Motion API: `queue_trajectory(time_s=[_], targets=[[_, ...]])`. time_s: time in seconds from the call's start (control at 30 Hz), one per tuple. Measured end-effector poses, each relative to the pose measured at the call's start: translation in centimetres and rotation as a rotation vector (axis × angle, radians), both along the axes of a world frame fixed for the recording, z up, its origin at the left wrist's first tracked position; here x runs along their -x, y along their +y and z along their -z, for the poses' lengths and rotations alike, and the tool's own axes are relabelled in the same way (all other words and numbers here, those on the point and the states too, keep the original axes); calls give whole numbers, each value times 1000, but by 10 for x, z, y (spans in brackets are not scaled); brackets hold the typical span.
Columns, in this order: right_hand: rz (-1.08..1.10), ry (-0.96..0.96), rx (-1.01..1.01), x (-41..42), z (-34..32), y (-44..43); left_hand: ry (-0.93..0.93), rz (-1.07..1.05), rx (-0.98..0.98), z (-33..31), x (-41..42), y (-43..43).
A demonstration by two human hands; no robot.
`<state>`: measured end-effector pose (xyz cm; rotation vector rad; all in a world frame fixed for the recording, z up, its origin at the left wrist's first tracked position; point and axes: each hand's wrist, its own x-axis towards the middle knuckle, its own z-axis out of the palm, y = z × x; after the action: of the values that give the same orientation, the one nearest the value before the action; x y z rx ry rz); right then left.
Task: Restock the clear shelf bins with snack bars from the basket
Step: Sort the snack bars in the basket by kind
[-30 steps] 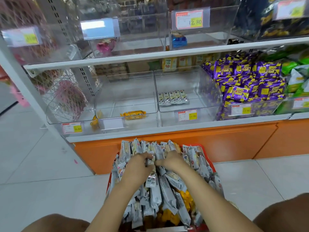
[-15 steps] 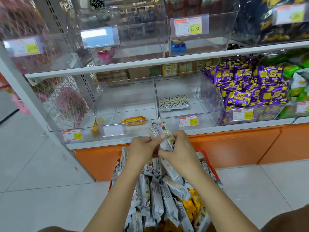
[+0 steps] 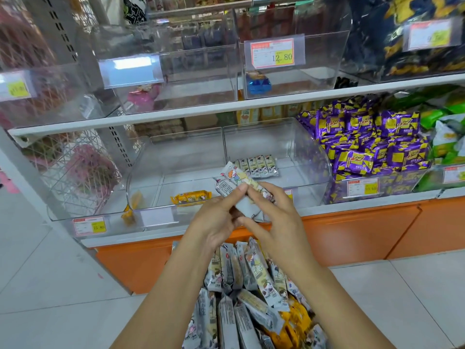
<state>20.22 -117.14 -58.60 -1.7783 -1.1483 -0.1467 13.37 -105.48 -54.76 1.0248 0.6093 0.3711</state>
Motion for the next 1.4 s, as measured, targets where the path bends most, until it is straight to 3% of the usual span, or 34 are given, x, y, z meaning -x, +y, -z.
queue_trajectory(time_s=[0.17,0.33,0.47,0.6,0.87,1.0,1.07,1.13,1.2,1.4], targets=[[-45,92,-85,-21,-6,8,-73,41,93,-9,-22,11],[48,48,-18,-37,-15,20,-271,209,236,-15,-37,26],[9,117,114,-50,-27,31,-266,260,231,-16,-52,43],[17,258,60,-65,-32,42,-228,291,152,-18,-64,56],[88,143,134,-90,-38,61,-300,369,233,-16,-96,84],[149,299,234,-130,-55,80,-112,272,-8,-17,-117,101],[264,252,384,-161,-57,95,101,69,-377,-13,-126,115],[385,150,584,-193,-49,113,332,-146,-889,-7,-127,125],[445,93,738,-219,-32,131,410,-214,-1173,-1,-121,124],[533,3,962,-249,14,158,414,-139,-1223,20,-112,124]])
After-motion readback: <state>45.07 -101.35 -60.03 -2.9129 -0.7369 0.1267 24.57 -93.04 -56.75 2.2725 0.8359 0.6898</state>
